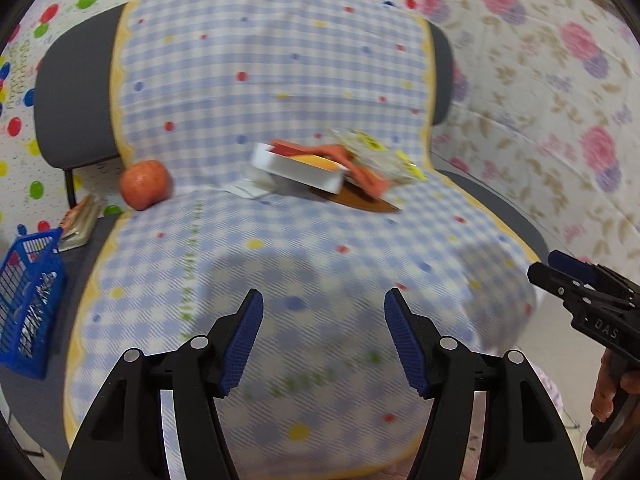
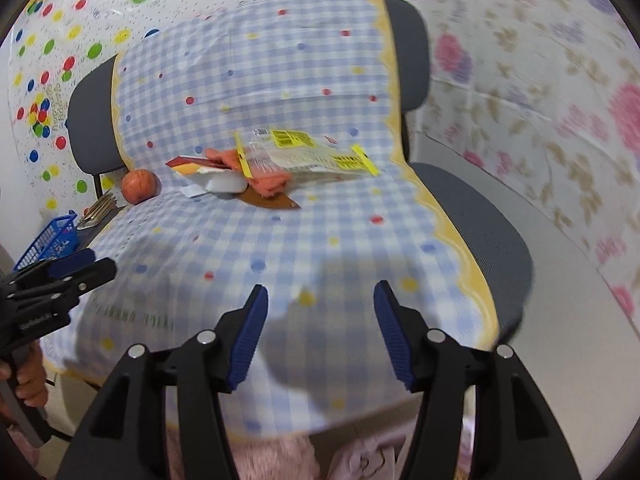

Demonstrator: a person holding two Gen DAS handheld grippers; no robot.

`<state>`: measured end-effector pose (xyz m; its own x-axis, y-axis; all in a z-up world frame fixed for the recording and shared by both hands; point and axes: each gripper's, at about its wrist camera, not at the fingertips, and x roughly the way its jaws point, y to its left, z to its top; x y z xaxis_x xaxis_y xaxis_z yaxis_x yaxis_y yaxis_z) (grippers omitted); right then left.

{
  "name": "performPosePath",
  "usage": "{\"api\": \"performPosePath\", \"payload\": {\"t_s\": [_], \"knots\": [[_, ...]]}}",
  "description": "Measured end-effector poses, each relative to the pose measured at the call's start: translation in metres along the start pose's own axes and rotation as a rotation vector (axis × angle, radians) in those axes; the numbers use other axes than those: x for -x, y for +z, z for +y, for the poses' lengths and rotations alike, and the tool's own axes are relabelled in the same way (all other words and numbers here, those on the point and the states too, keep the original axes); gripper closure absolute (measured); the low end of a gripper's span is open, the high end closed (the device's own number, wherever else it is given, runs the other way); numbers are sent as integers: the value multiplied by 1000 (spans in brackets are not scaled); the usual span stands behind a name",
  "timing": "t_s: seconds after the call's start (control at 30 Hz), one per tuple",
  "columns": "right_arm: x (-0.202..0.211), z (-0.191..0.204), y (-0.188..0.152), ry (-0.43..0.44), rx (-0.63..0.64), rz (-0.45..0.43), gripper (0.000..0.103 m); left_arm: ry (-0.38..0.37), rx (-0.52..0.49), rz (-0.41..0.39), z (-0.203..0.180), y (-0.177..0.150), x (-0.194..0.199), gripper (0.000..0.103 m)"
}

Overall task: Collect trash
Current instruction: 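Move both open tools back over the chair toward the remaining trash, then grasp the clear plastic bag with yellow label using the right tool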

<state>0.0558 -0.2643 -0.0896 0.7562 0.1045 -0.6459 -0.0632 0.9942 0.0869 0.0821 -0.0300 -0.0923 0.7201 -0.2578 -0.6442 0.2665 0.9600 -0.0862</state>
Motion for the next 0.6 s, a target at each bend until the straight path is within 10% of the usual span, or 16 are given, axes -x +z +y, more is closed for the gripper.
{"api": "performPosePath", "payload": {"t_s": [0.6], "knots": [[-122,69,93,33,195,-6,54,87,78,13,41,42,-49,32]]}}
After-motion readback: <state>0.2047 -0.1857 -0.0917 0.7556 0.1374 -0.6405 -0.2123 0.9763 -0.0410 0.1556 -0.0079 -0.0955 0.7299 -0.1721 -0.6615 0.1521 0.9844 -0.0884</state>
